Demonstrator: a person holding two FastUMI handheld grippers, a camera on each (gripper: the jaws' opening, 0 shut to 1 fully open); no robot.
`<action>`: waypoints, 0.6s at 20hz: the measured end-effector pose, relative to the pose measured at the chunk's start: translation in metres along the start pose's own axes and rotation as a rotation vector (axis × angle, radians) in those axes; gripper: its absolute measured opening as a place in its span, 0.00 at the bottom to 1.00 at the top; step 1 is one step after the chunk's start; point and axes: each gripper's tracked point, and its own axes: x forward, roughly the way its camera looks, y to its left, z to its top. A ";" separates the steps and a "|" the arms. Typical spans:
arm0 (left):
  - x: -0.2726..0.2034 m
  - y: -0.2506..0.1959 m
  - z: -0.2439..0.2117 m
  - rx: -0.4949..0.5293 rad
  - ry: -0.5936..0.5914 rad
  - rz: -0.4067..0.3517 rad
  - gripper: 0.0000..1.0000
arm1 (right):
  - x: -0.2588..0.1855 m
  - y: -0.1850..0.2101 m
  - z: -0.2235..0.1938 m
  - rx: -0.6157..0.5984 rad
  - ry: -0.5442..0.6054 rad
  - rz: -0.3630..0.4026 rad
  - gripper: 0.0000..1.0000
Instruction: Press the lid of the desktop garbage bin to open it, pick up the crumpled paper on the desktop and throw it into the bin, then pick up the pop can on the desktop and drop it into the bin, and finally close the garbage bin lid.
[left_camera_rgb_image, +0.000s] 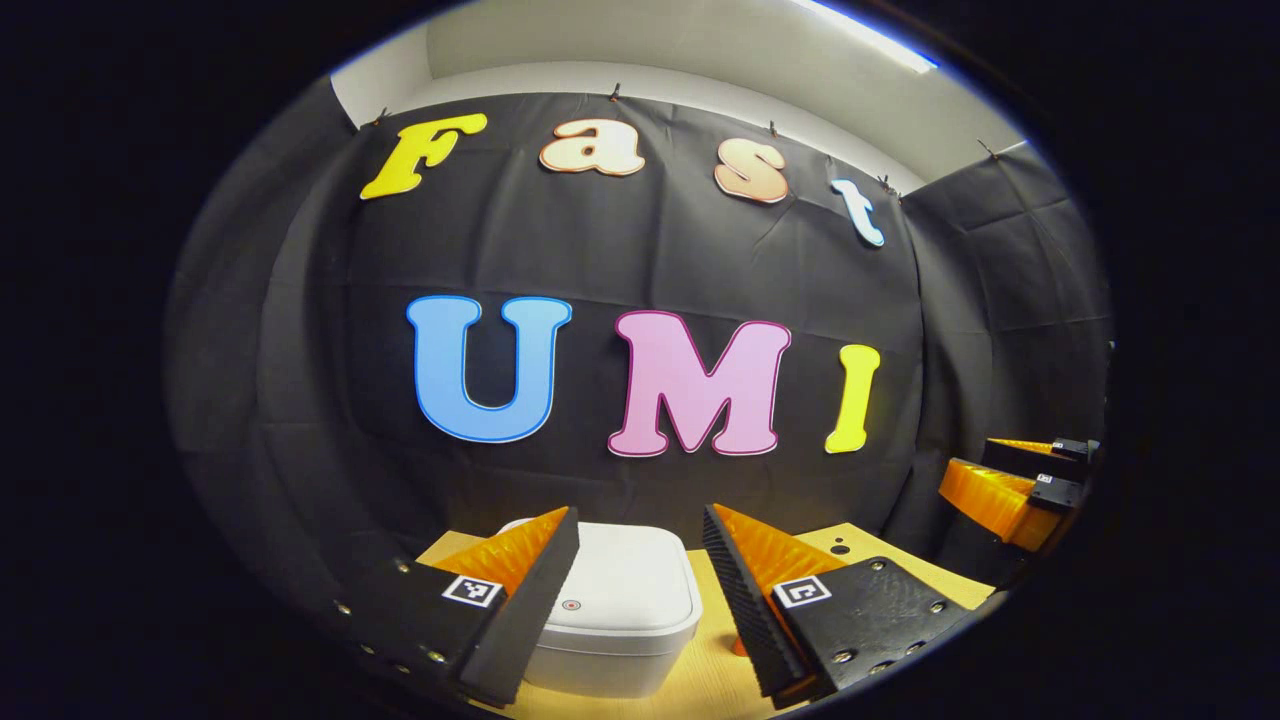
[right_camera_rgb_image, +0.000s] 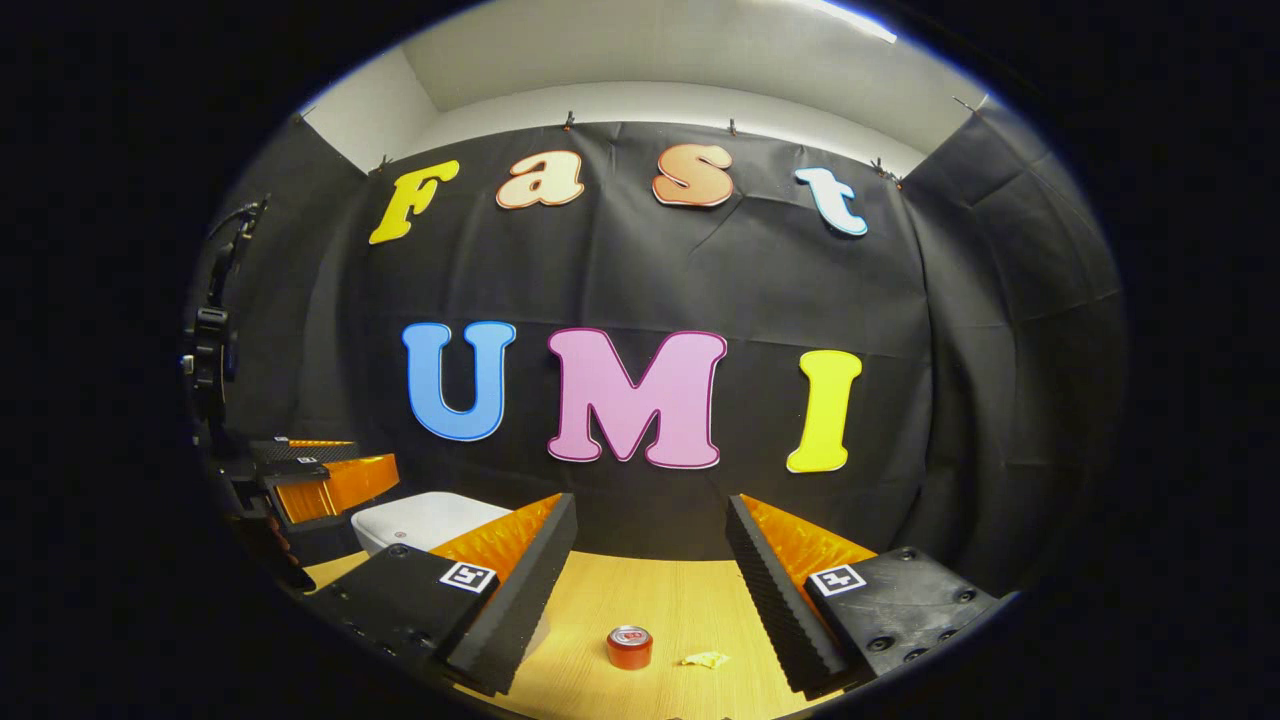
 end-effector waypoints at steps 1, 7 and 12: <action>0.003 0.003 -0.002 0.002 0.005 0.003 0.82 | 0.001 -0.001 -0.001 0.000 0.001 -0.001 0.98; 0.020 0.025 -0.023 0.013 0.054 0.072 0.55 | 0.004 -0.002 -0.010 -0.004 0.024 0.011 0.98; 0.031 0.041 -0.053 0.028 0.152 0.121 0.19 | 0.007 -0.006 -0.017 -0.018 0.029 0.028 0.98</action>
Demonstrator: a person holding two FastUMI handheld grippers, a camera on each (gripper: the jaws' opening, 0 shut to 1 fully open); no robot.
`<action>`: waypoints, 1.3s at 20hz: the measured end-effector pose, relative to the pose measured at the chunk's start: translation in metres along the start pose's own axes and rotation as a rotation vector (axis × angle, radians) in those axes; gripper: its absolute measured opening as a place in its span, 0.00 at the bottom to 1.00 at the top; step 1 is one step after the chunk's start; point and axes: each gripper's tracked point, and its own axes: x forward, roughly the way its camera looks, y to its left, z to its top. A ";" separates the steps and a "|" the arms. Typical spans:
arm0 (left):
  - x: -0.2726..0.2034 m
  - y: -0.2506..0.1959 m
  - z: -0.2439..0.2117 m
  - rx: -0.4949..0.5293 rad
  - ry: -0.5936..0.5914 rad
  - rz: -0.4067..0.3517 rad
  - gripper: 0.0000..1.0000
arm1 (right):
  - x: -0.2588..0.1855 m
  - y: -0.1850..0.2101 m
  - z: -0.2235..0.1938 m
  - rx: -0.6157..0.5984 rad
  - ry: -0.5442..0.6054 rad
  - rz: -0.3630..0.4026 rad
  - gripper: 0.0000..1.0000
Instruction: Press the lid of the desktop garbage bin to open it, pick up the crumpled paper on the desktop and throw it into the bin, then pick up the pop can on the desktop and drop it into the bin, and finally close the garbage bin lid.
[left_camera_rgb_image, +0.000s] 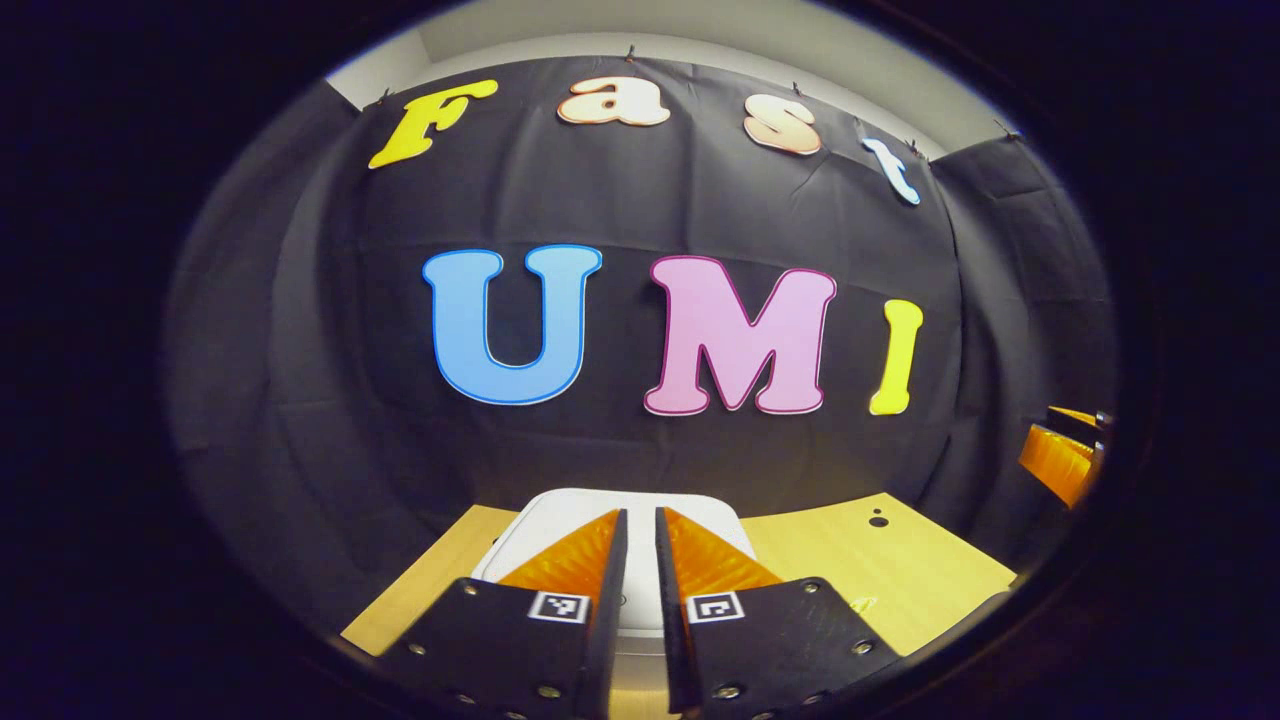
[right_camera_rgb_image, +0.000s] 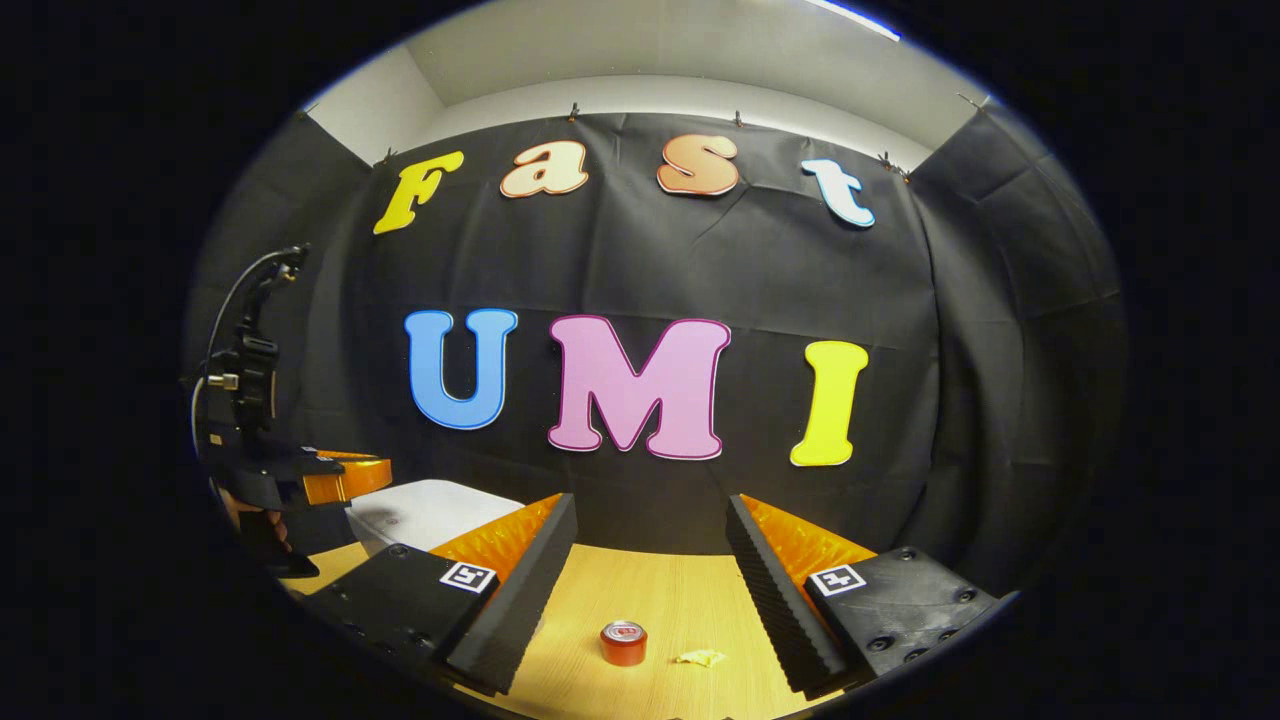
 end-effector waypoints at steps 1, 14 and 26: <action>0.005 0.005 -0.007 -0.010 0.027 0.021 0.10 | 0.000 -0.002 -0.001 -0.001 0.001 0.004 0.98; 0.014 -0.009 -0.055 -0.033 0.157 -0.076 0.01 | 0.003 -0.014 -0.010 -0.004 0.021 0.019 0.98; 0.017 -0.012 -0.064 0.025 0.183 -0.119 0.01 | 0.004 0.001 -0.012 0.010 0.035 0.052 0.98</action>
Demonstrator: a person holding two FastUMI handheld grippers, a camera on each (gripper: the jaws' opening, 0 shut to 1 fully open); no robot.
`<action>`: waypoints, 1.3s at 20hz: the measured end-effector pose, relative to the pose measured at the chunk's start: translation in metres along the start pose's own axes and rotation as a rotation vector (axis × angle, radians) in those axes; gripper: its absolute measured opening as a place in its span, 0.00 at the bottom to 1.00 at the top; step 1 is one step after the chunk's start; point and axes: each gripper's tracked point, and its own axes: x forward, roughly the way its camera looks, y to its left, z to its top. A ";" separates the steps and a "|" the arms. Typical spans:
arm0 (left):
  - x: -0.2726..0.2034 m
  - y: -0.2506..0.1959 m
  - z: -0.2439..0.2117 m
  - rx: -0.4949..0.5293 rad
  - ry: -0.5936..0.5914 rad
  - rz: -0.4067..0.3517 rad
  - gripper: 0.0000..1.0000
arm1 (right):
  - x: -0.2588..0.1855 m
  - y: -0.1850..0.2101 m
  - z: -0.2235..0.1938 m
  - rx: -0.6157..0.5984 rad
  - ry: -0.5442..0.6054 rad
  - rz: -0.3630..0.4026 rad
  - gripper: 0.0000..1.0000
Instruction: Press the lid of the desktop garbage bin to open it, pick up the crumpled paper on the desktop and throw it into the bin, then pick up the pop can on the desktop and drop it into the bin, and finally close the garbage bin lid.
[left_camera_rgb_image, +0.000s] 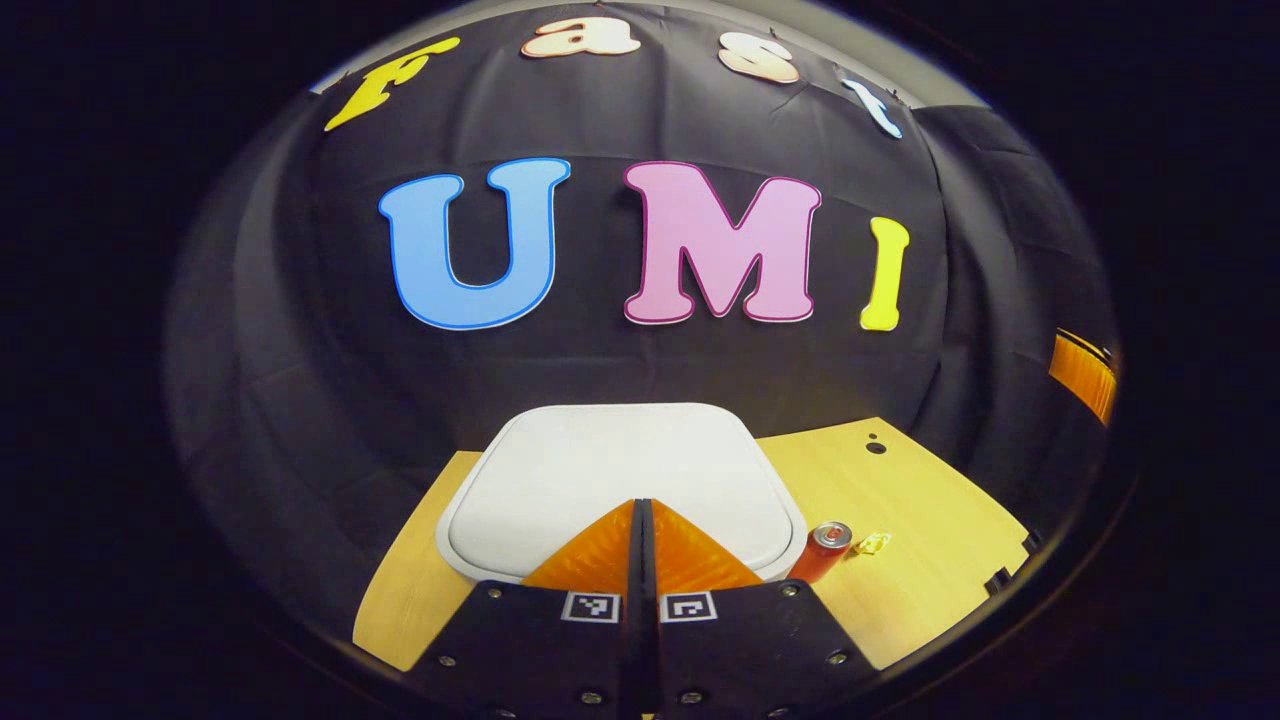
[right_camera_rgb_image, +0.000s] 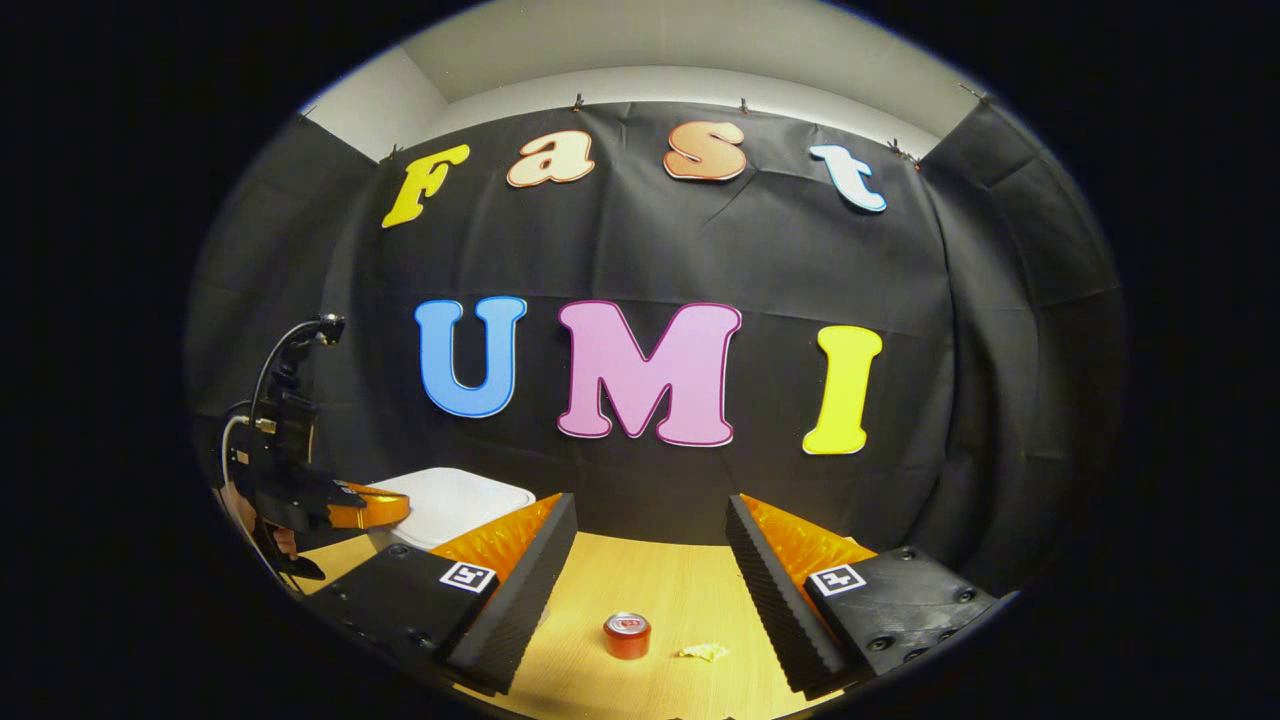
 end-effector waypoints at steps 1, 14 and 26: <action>-0.001 0.001 0.001 -0.021 -0.013 -0.002 0.01 | 0.000 0.003 0.000 -0.004 -0.001 0.005 0.98; -0.042 0.003 0.068 -0.049 -0.170 0.084 0.01 | -0.010 0.002 0.009 -0.013 -0.024 -0.012 0.98; -0.080 -0.043 0.088 -0.023 -0.294 0.020 0.11 | -0.019 -0.008 -0.001 -0.016 0.000 -0.045 0.98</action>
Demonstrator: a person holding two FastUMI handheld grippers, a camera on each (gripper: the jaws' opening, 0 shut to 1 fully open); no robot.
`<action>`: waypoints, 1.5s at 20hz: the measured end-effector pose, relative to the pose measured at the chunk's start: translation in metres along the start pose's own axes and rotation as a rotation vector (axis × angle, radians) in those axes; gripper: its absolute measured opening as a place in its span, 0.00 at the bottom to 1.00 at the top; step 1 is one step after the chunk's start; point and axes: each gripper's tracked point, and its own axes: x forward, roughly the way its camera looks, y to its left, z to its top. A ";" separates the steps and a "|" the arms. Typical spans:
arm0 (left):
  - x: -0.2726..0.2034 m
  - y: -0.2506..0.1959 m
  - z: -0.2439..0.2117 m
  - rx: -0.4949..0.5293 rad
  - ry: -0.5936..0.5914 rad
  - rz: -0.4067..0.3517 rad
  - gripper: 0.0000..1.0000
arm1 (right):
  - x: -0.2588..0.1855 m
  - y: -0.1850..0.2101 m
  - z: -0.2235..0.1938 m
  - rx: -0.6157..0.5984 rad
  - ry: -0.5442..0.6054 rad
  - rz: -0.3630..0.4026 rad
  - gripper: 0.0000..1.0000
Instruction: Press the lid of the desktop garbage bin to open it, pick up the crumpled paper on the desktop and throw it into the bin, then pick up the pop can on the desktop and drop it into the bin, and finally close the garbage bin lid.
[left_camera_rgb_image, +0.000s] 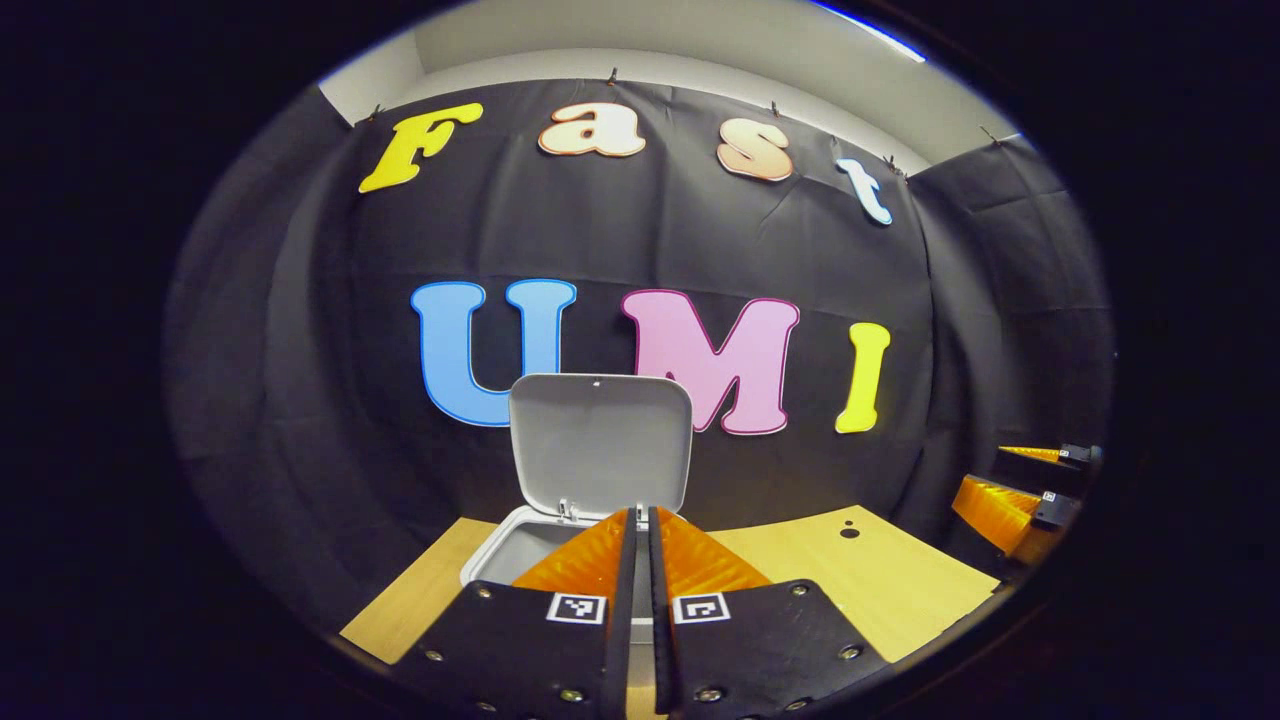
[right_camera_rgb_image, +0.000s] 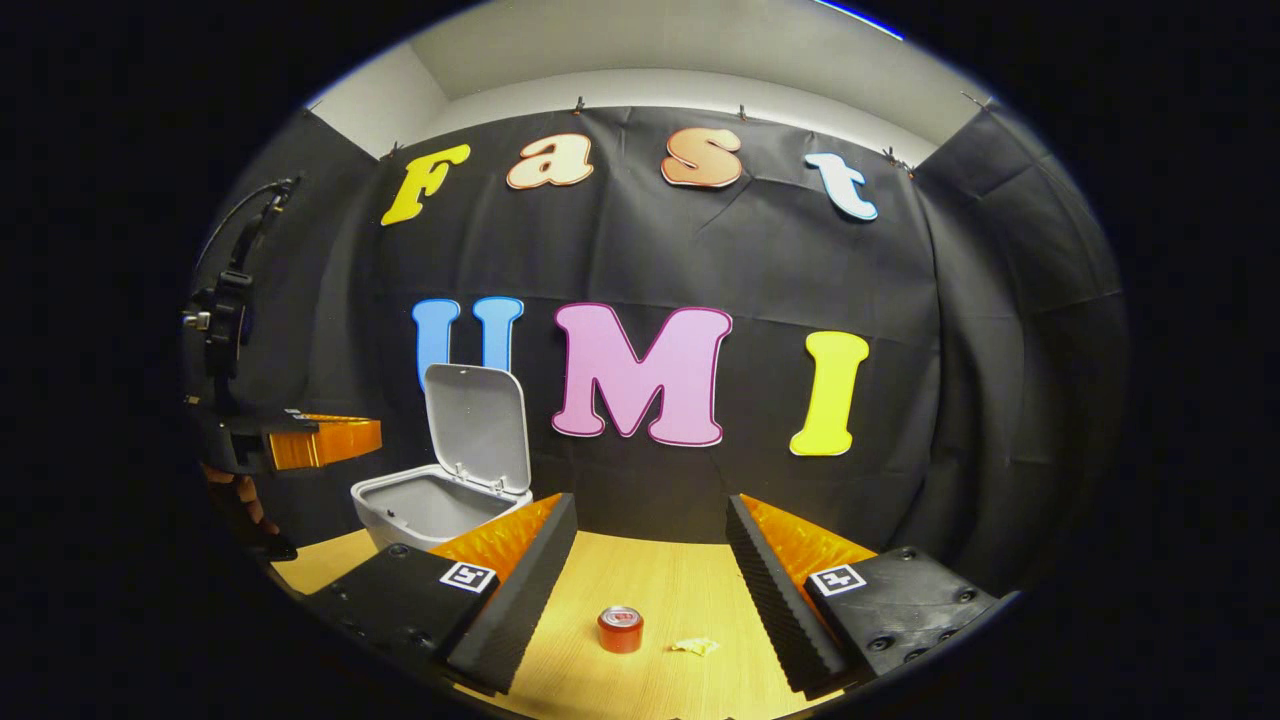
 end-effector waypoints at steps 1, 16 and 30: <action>-0.001 -0.010 -0.001 -0.003 -0.002 -0.028 0.18 | 0.000 -0.002 -0.002 -0.001 0.005 -0.004 0.98; -0.025 -0.080 0.007 -0.042 -0.086 -0.212 0.75 | 0.050 -0.049 -0.096 -0.068 0.204 -0.007 0.98; -0.001 -0.063 -0.027 -0.044 0.018 -0.041 0.94 | 0.120 -0.073 -0.275 -0.084 0.685 0.149 0.98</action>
